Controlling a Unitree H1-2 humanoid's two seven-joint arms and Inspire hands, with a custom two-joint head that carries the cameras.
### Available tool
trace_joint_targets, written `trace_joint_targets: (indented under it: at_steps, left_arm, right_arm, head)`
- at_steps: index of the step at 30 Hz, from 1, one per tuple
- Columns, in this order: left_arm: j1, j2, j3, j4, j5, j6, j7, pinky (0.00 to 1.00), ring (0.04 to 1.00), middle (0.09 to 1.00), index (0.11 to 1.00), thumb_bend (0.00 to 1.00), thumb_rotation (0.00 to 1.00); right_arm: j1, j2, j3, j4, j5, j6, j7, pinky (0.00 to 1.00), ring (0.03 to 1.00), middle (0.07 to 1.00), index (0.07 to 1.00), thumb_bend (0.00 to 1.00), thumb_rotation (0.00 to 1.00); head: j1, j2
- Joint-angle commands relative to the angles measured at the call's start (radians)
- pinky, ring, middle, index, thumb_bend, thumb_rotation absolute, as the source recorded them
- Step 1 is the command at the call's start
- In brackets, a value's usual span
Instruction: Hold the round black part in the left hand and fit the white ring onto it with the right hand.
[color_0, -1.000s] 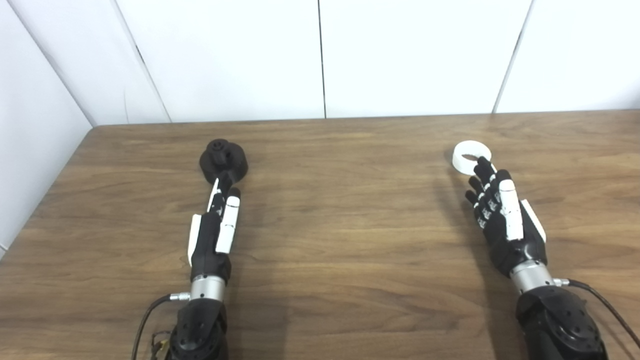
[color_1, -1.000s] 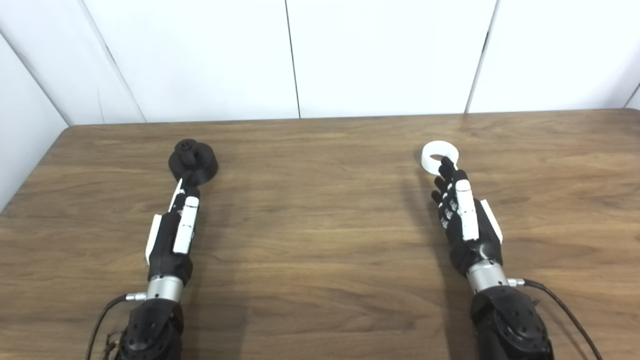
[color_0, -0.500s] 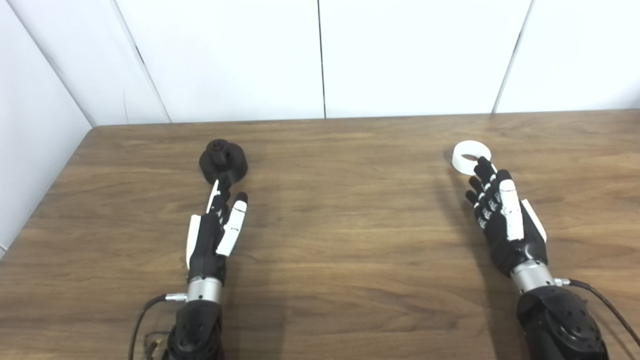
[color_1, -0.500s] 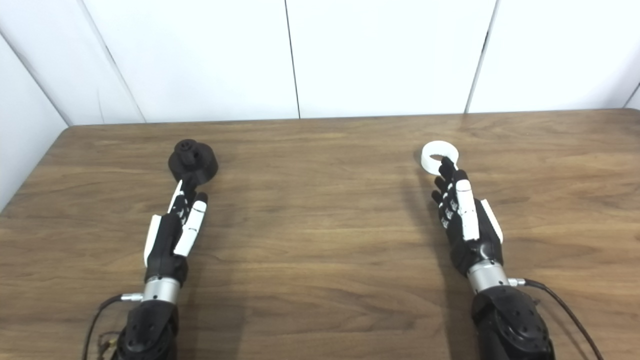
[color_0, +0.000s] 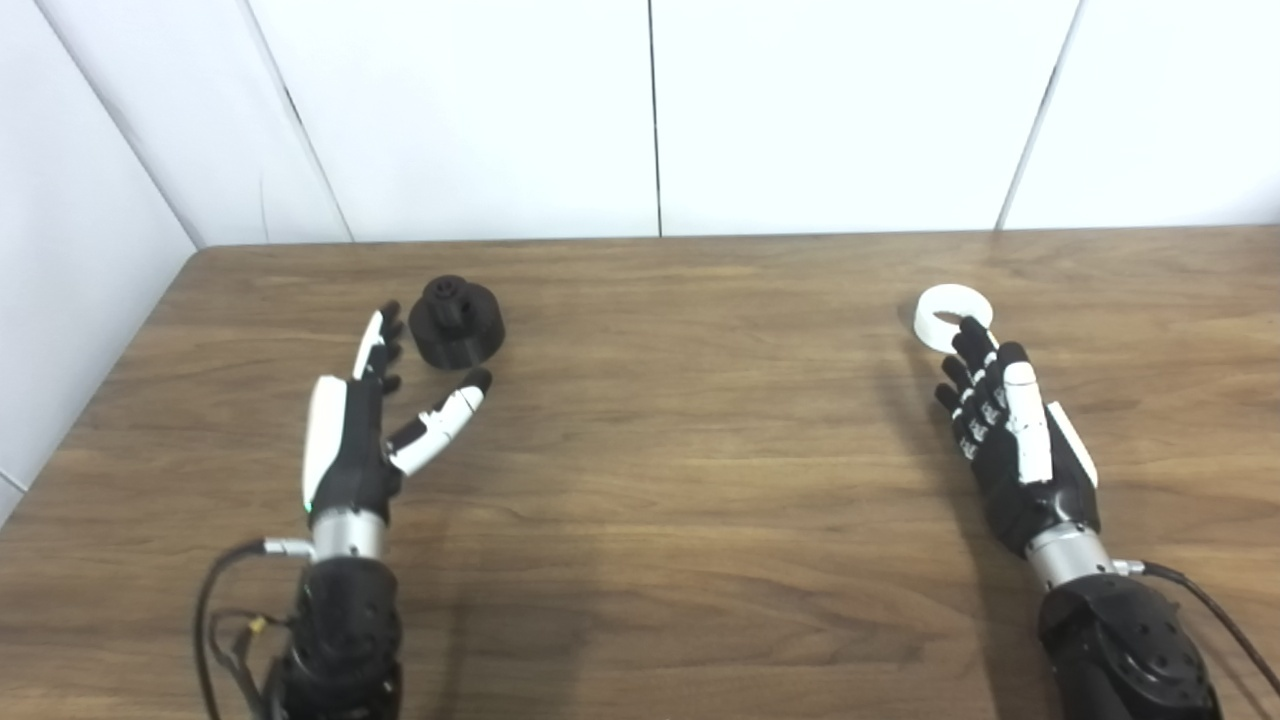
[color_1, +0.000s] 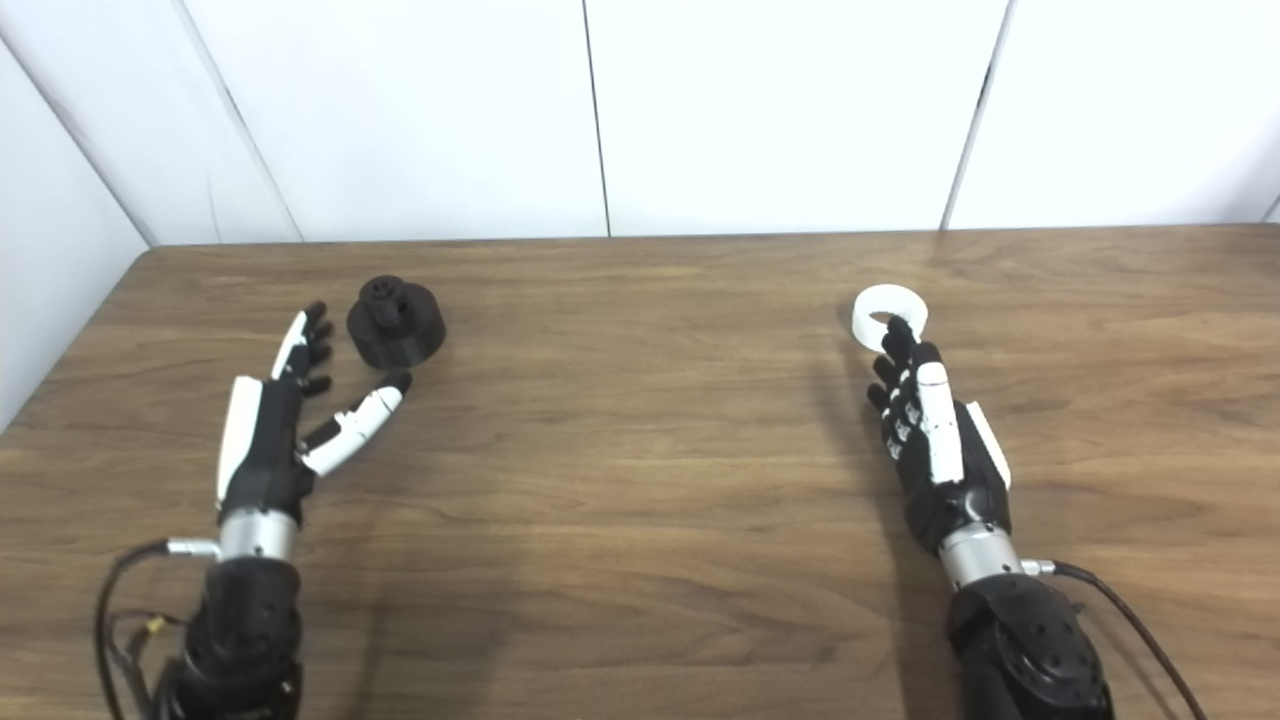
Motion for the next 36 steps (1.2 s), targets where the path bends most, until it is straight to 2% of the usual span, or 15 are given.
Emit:
trace_joint_targets:
  at_steps: [1, 6, 14, 21, 24, 28, 36]
  left_arm:
    - [-0.072, 0.052, 0.014, 0.006, 0.017, -0.015, -0.003, 0.83, 0.928, 0.964, 0.986, 0.93, 0.45]
    - [-0.120, 0.095, 0.025, 0.064, 0.015, -0.013, -0.011, 0.80, 0.901, 0.944, 0.979, 0.93, 0.38]
    - [-0.201, 0.163, 0.010, 0.149, 0.034, 0.033, -0.051, 0.82, 0.927, 0.952, 0.978, 0.95, 0.37]
    - [-0.278, 0.224, -0.016, 0.252, 0.028, 0.044, -0.090, 0.85, 0.952, 0.966, 0.973, 0.98, 0.37]
    - [-0.303, 0.253, -0.038, 0.289, 0.026, 0.048, -0.125, 0.88, 0.979, 0.972, 0.969, 1.00, 0.39]
    - [-0.336, 0.299, -0.074, 0.319, 0.046, 0.058, -0.209, 0.89, 0.986, 0.972, 0.974, 1.00, 0.45]
    - [-0.372, 0.326, -0.072, 0.330, 0.100, 0.059, -0.360, 0.89, 0.994, 0.978, 0.953, 1.00, 0.43]
  right_arm:
    - [-0.041, -0.004, 0.002, -0.026, 0.010, -0.033, 0.018, 1.00, 1.000, 1.000, 0.977, 0.43, 1.00]
    - [-0.041, -0.009, 0.005, -0.032, 0.002, -0.023, 0.016, 1.00, 1.000, 1.000, 0.975, 0.43, 1.00]
    - [-0.040, -0.014, 0.006, -0.035, 0.001, -0.025, 0.016, 1.00, 1.000, 1.000, 0.973, 0.44, 1.00]
    - [-0.038, -0.015, 0.006, -0.036, 0.004, -0.031, 0.019, 1.00, 1.000, 1.000, 0.970, 0.44, 1.00]
    - [-0.036, -0.015, 0.007, -0.037, 0.001, -0.033, 0.018, 1.00, 1.000, 1.000, 0.966, 0.44, 1.00]
    - [-0.032, -0.015, 0.005, -0.044, 0.005, -0.028, 0.019, 1.00, 1.000, 1.000, 0.966, 0.44, 1.00]
    - [-0.029, -0.013, 0.005, -0.051, 0.003, -0.026, 0.015, 1.00, 1.000, 1.000, 0.963, 0.46, 1.00]
  head:
    - [0.001, 0.000]
    - [-0.004, 0.000]
    - [-0.010, -0.001]
    - [-0.014, 0.001]
    - [-0.017, -0.001]
    - [-0.019, 0.001]
    - [-0.023, 0.002]
